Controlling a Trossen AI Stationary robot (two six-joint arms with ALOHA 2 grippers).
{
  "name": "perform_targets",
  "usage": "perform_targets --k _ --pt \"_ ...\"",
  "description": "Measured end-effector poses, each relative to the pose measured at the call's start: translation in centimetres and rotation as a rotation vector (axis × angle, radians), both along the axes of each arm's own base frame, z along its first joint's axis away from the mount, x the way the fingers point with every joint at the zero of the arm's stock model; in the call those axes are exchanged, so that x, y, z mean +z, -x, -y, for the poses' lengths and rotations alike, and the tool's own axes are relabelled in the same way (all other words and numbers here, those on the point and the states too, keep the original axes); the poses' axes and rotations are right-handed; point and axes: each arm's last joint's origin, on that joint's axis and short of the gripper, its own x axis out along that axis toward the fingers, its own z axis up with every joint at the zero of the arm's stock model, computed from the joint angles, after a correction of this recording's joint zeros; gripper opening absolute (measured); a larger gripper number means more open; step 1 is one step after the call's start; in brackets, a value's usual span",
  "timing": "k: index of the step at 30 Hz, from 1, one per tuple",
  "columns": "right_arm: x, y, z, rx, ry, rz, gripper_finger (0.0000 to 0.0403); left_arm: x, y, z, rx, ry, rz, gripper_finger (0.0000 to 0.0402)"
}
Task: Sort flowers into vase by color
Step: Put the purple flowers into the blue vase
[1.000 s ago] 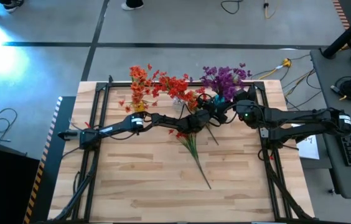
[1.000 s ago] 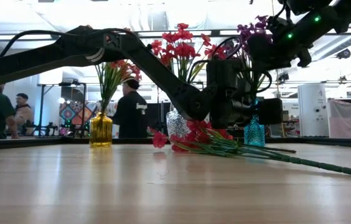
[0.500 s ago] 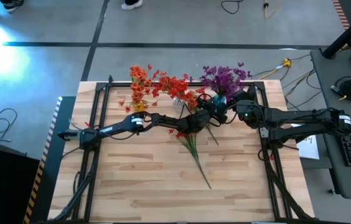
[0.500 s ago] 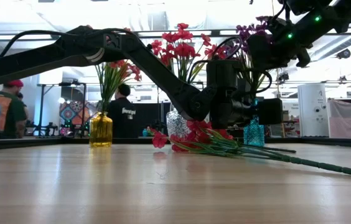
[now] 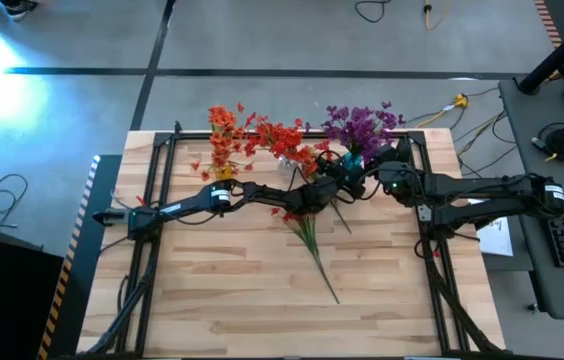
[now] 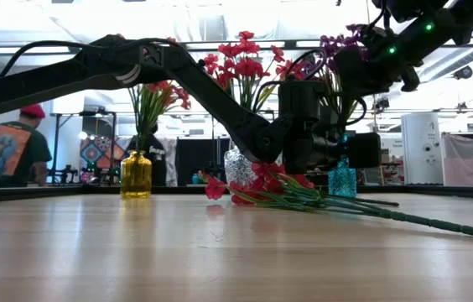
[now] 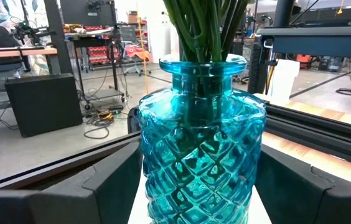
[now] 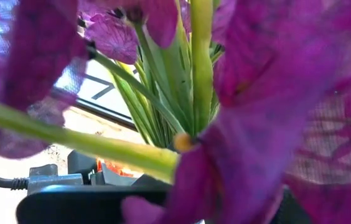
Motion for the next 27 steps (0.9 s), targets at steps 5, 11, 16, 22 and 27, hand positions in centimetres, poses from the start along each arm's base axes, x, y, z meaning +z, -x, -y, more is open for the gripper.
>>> perform_targets --k 5,11,16,22,27 --pt "-0.05 0.02 0.0 -0.002 -0.004 -0.001 0.0013 0.0 0.0 0.0 0.0 0.0 0.0 0.0271" --pt "-0.29 0.14 -0.03 -0.007 -0.017 -0.018 0.0013 0.0 0.0 -0.01 0.0 0.0 0.0 0.0271" --pt "-0.57 0.32 -0.02 -0.02 -0.033 -0.034 0.0013 0.0 0.0 -0.01 0.0 0.0 0.0 0.0271" --pt "-0.59 0.35 -0.01 -0.026 -0.03 -0.039 0.0013 0.0 0.0 0.01 0.0 0.0 0.0 0.0271" --pt "-0.56 0.37 -0.02 -0.023 -0.024 -0.048 0.0013 0.01 -0.01 0.07 -0.002 0.0 0.001 0.0271"
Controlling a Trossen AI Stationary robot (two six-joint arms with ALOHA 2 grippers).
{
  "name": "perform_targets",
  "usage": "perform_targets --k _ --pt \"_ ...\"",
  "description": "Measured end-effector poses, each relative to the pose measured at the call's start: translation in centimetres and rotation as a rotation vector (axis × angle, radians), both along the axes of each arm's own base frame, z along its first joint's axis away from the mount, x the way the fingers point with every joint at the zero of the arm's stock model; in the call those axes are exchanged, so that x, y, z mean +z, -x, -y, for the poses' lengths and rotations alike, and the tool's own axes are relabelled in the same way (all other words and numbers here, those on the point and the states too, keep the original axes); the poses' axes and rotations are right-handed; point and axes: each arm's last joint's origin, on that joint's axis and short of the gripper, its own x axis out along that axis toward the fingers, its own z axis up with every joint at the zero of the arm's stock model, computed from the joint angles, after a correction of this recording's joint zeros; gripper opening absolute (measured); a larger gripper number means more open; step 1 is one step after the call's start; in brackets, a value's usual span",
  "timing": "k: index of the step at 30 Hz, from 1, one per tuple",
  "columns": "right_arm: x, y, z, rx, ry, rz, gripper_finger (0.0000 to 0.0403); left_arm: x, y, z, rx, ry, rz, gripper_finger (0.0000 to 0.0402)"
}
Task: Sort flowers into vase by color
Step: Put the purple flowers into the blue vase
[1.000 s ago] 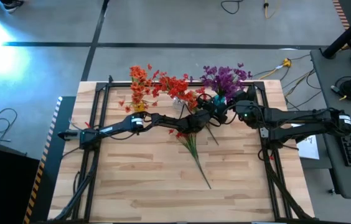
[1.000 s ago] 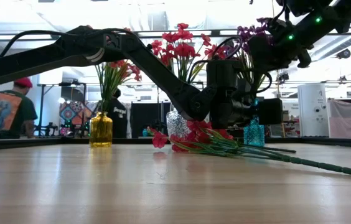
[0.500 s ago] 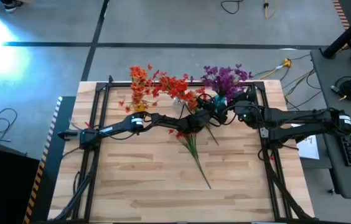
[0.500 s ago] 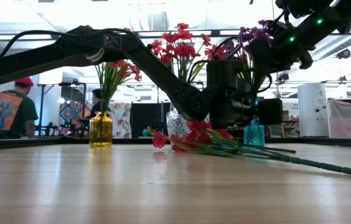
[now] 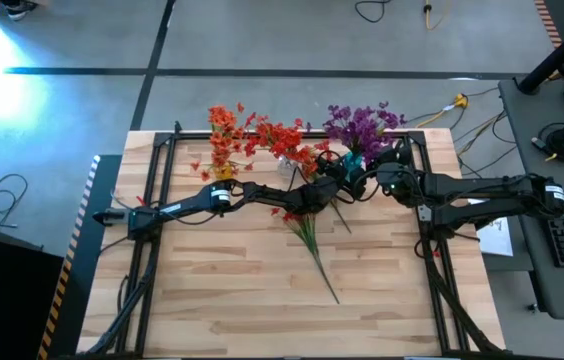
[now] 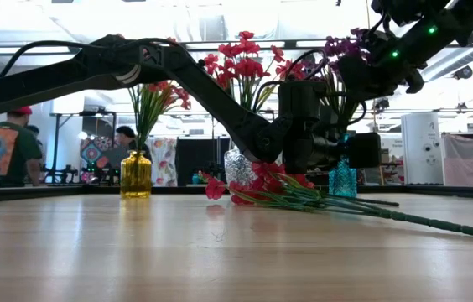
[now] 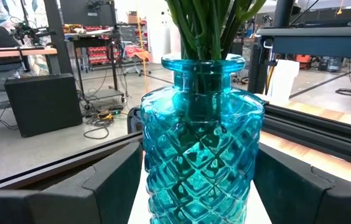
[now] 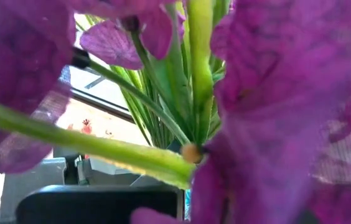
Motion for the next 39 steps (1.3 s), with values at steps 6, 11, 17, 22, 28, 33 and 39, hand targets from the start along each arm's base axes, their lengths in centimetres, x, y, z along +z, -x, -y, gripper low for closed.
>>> perform_targets --k 6,11,17,22,28,33,39 --pt "0.2 0.0 0.0 0.006 0.005 -0.012 0.0034 0.0 0.0 0.2 0.018 0.001 0.001 0.0271" --pt "0.3 -0.1 0.0 0.007 0.006 -0.008 0.0092 0.1 0.0 0.3 0.031 -0.003 0.001 0.0271" --pt "0.3 -0.1 0.0 0.011 0.005 -0.006 0.0158 0.1 0.0 0.5 0.069 -0.019 -0.021 0.0271" --pt "0.3 -0.1 -0.1 0.041 -0.012 0.0 0.0198 0.2 -0.1 1.0 0.062 -0.018 -0.017 0.0271" --pt "0.6 0.5 -0.3 0.055 -0.023 -0.008 0.0229 0.5 -0.2 1.7 0.055 -0.02 -0.014 0.0271" --pt "1.0 1.9 -0.6 0.046 -0.045 0.0 0.025 0.8 0.0 1.8 0.119 -0.032 -0.028 0.0271" --pt "1.5 3.2 -1.0 0.079 -0.087 0.031 0.0273 0.8 -0.1 2.4 0.117 -0.031 -0.028 0.0271"
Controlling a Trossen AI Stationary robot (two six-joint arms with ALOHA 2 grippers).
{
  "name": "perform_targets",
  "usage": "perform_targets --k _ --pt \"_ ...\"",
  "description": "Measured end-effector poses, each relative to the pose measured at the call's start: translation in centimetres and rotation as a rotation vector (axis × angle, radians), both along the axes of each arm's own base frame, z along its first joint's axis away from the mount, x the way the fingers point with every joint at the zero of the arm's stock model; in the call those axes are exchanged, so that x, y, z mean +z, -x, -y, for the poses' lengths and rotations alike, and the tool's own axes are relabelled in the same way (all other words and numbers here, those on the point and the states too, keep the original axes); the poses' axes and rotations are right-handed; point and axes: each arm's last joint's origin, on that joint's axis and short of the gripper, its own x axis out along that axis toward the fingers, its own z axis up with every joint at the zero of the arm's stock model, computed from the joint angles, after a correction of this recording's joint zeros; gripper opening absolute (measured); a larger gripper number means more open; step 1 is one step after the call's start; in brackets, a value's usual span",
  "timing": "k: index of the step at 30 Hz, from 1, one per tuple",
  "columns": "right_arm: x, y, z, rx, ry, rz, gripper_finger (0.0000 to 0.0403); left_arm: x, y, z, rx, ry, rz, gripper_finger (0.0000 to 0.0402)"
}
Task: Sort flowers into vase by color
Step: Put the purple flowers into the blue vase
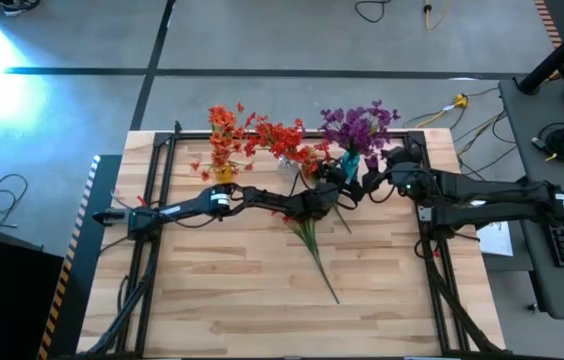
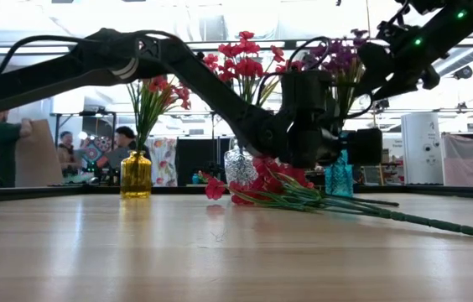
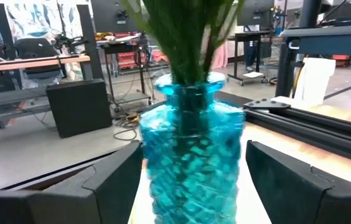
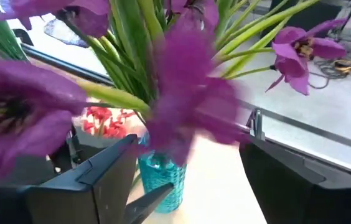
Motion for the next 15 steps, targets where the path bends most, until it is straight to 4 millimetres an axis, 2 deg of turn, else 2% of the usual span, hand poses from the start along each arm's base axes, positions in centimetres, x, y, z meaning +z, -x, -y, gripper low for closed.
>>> perform_targets --k 8,15 --pt "0.2 0.8 -0.3 0.042 -0.033 0.002 0.0286 0.1 -0.2 1.8 -0.019 -0.019 -0.017 0.0271" --pt "0.4 1.2 -0.4 0.071 -0.048 0.018 0.0288 0.9 -0.2 2.8 0.063 -0.064 -0.055 0.0271"
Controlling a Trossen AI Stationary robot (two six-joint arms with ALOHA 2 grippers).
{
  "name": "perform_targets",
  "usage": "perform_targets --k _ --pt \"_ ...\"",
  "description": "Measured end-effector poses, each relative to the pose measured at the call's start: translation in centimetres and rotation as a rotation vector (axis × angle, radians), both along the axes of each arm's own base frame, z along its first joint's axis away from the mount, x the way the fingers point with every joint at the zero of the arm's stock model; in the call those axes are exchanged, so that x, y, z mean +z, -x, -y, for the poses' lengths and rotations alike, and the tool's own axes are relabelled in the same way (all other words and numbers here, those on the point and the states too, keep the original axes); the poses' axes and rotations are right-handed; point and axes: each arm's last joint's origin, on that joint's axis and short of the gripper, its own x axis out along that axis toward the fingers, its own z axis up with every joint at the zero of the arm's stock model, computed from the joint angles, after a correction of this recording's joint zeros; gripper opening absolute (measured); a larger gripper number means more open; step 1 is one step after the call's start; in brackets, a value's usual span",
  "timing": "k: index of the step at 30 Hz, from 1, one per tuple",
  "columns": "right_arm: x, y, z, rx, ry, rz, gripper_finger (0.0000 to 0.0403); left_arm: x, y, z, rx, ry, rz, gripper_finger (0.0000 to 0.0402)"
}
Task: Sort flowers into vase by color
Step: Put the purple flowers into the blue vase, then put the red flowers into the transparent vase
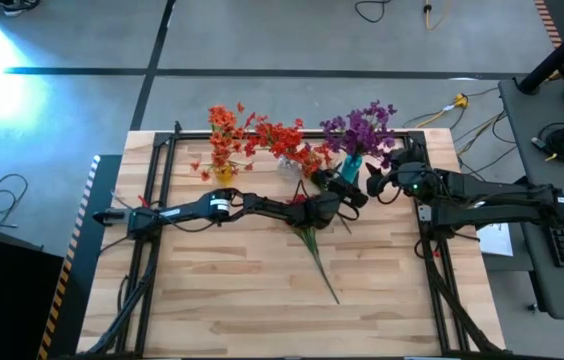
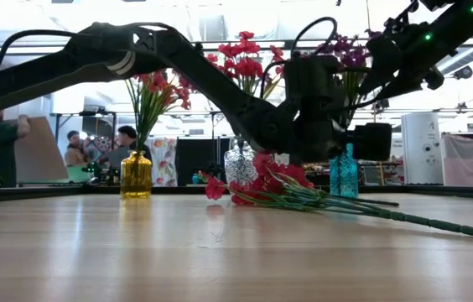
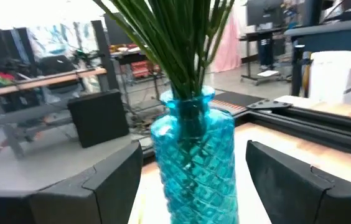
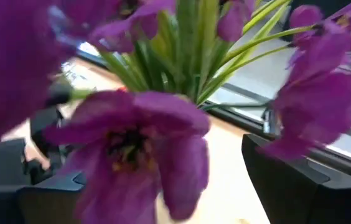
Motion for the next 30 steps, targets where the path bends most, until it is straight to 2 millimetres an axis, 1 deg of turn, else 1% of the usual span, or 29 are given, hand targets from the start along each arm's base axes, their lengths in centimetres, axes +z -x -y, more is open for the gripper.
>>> perform_targets --k 3,8,14,16,18,21,23,27,30 --pt "-0.1 0.2 -0.1 0.025 -0.029 -0.005 0.0287 0.7 -0.2 0.6 0.009 -0.02 -0.016 0.0271" --pt "-0.8 1.2 -0.4 -0.002 -0.098 -0.049 0.0286 1.8 -0.6 2.2 -0.013 -0.044 -0.02 0.0271" --pt "-1.0 2.2 -0.7 0.011 -0.164 -0.056 0.0286 2.7 -0.7 4.5 0.039 -0.059 -0.046 0.0271" --pt "-0.9 2.3 -0.8 0.043 -0.19 -0.037 0.0286 3.5 -0.8 5.7 0.056 -0.084 -0.085 0.0271" --pt "-0.9 2.6 -1.0 0.075 -0.228 -0.019 0.0286 4.4 -0.8 7.4 0.046 -0.101 -0.098 0.0271" --pt "-0.9 2.5 -1.2 0.128 -0.284 -0.008 0.0286 6.0 -0.7 9.5 0.03 -0.084 -0.043 0.0271" --pt "-1.0 2.5 -1.4 0.174 -0.334 0.003 0.0286 7.0 -0.5 10.5 0.042 -0.066 -0.016 0.0271" --pt "-1.1 2.4 -1.7 0.249 -0.408 0.004 0.0286 8.9 0.2 12.6 0.075 -0.074 -0.049 0.0271" --pt "-1.2 2.4 -1.8 0.276 -0.44 -0.006 0.0286 10.6 0.9 14.5 0.036 -0.077 -0.028 0.0271"
